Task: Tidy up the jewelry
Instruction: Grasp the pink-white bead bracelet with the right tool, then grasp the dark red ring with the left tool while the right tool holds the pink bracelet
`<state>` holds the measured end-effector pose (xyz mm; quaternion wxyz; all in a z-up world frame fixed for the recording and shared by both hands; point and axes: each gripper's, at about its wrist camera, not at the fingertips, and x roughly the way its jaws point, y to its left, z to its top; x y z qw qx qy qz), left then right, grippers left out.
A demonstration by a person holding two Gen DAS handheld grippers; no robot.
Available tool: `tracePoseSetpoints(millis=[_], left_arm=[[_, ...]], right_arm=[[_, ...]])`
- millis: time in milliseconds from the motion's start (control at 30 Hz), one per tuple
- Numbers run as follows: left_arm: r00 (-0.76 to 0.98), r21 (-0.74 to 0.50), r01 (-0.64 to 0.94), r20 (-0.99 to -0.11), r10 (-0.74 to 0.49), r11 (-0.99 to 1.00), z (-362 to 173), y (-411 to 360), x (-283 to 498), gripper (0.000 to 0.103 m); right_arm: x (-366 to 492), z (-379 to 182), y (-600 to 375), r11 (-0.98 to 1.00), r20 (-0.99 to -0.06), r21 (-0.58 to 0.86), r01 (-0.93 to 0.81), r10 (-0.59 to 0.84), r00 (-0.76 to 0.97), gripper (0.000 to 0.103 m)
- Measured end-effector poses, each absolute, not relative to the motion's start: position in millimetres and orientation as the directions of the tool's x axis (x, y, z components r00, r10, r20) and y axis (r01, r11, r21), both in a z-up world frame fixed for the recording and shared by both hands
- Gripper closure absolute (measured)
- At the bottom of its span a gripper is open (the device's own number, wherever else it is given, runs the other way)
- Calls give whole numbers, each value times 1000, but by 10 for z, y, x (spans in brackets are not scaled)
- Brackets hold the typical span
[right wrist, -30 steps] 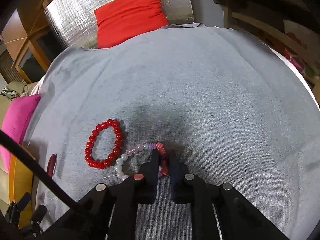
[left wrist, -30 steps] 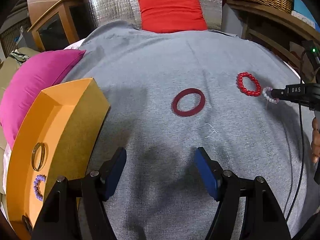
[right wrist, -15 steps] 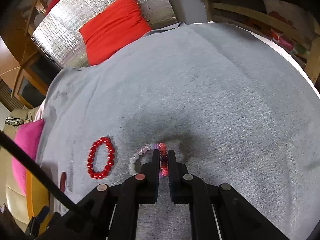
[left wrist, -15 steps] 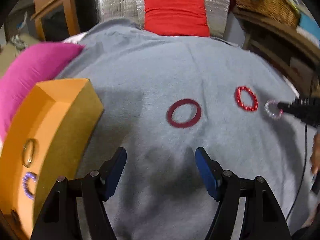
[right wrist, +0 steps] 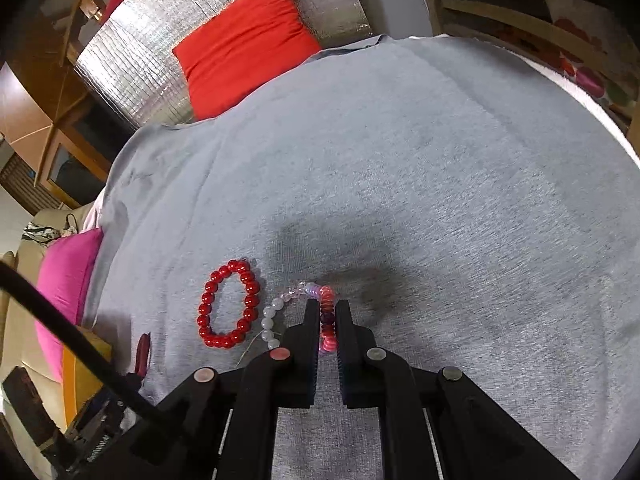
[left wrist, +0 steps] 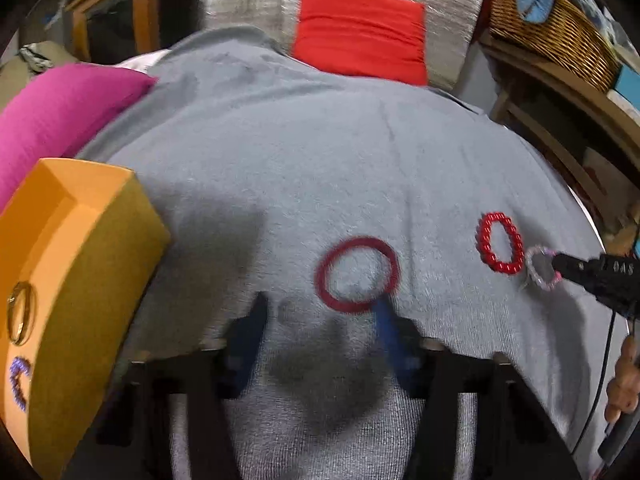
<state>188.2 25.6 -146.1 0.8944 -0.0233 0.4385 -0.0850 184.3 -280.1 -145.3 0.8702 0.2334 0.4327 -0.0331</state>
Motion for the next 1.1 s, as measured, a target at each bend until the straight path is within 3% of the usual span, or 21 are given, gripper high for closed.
tracePoseSetpoints(millis=[100, 433, 800, 933, 1100], left_arm=[[582, -136, 140, -791, -192, 981, -1516, 297, 1910, 68], [587, -255, 105, -764, -267, 961, -1437, 532, 1944, 68], [593, -205, 99, -774, -223, 974, -1559, 384, 2175, 68], [586, -197, 141, -774, -242, 970, -1558, 321, 2190, 93], [556, -239, 190, -773, -305, 952, -1537, 302, 2134, 97]], right_arm=[[1886, -1451, -2782, 880, -761, 400, 256, 164, 627, 94], [1801, -1305, -2605, 876, -738, 438, 202, 223, 637, 94], [1697, -1301, -2101, 880, -731, 468, 78, 336, 594, 94], [1720, -1341, -1972, 883, -742, 467, 56, 356, 568, 94], [1710, -1317, -2112, 856, -715, 512, 68, 381, 585, 94]])
